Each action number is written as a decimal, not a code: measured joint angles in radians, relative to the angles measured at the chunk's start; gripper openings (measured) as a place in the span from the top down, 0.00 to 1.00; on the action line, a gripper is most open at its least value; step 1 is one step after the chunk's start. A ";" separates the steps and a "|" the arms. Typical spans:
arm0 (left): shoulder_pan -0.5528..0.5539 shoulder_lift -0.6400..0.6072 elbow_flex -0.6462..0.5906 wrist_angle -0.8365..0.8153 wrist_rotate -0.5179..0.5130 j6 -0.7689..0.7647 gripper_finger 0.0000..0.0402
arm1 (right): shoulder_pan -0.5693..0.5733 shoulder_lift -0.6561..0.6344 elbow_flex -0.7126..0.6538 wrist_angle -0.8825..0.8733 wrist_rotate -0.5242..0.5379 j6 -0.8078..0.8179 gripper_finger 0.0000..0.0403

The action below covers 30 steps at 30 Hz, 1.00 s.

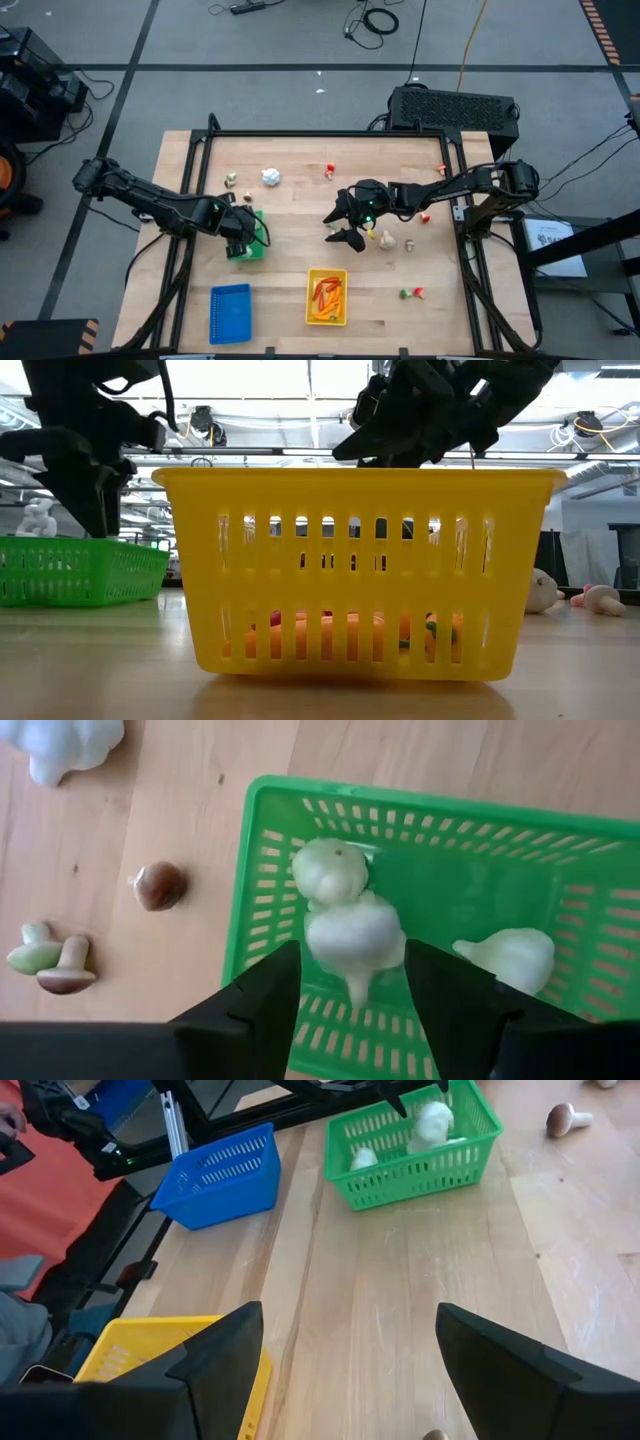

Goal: Sort produce into baskets
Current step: Put the garlic into the green basket

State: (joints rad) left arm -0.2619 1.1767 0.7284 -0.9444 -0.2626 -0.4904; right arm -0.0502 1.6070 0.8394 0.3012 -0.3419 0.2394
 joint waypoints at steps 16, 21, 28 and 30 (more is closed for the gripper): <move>0.000 0.000 0.082 -0.006 -0.005 0.000 0.48 | 0.002 0.000 0.000 0.010 0.000 0.010 0.28; 0.000 -0.001 0.130 0.015 -0.145 0.001 0.48 | 0.006 -0.011 0.000 -0.012 0.000 0.018 0.28; 0.022 -0.001 0.130 0.178 -0.089 0.164 0.48 | 0.007 -0.114 0.000 -0.166 0.001 0.075 0.28; 0.048 -0.001 0.130 0.243 -0.022 0.237 0.48 | 0.010 -0.152 0.001 -0.234 0.006 0.106 0.28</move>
State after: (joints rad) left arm -0.2135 1.1759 0.8589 -0.7011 -0.2850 -0.2537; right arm -0.0401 1.4546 0.8402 0.0671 -0.3363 0.3450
